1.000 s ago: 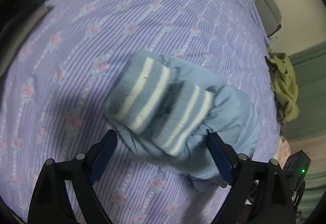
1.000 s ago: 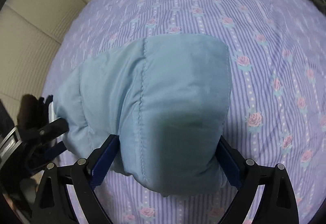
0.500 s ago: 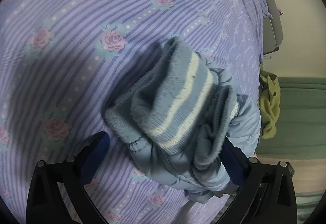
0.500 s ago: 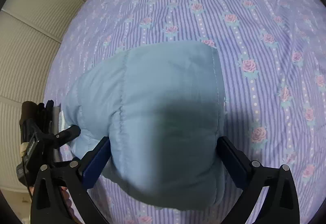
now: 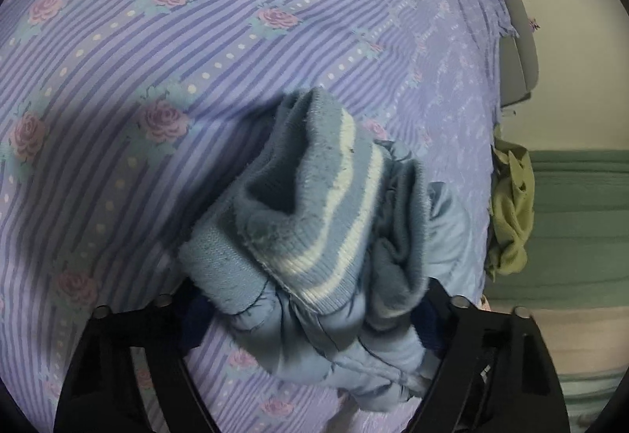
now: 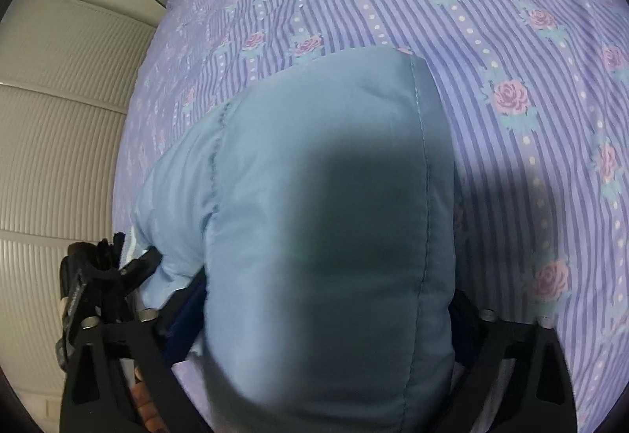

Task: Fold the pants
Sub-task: 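Lift the bundle with both tools and carry it onto the dark clothes stack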

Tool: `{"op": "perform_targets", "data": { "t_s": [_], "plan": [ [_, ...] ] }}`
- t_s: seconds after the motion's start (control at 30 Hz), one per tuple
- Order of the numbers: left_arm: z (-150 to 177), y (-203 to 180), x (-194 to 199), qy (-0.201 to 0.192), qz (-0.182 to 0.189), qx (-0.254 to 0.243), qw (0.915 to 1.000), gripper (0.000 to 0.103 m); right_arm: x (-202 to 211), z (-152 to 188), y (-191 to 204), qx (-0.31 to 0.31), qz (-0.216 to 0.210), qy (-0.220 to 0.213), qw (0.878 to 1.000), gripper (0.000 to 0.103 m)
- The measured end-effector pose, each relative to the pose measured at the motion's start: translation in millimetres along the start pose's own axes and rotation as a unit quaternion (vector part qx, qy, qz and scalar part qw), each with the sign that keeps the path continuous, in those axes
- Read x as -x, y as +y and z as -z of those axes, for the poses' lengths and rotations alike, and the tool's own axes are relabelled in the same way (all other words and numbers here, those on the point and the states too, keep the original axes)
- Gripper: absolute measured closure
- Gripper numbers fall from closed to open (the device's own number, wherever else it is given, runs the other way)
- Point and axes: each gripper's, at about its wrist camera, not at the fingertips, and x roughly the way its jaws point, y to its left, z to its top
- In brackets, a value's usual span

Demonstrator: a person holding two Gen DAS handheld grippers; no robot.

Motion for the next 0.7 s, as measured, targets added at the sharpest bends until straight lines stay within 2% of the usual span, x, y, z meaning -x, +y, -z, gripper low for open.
{"op": "perform_targets", "data": {
  "t_s": [0.1,0.2,0.3,0.43,0.7],
  "plan": [
    [0.9,-10.2,8.0,-0.001,-0.009,-0.019,0.9998,0.035,14.7,5.8,17.3,0.041,0.023,-0.016,0.999,0.037],
    [11.5,-34.9,22.0,-0.022,-0.047,-0.083,0.9951,0.042,32.4,15.1,39.3,0.083,0.043,-0.036,0.995,0.046],
    [27.3,-58.8,38.8,-0.040,-0.073,-0.143,0.9861,0.044,55.2,25.6,51.2,0.103,0.050,-0.054,0.992,0.049],
    [53.3,-84.3,69.2,-0.059,-0.071,-0.193,0.9769,0.045,93.1,41.3,50.3,0.102,0.036,-0.073,0.991,0.049],
    [112.0,-127.5,137.2,-0.114,-0.064,-0.243,0.9611,0.045,179.2,77.3,63.5,0.136,0.017,-0.118,0.983,0.049]
  ]
}}
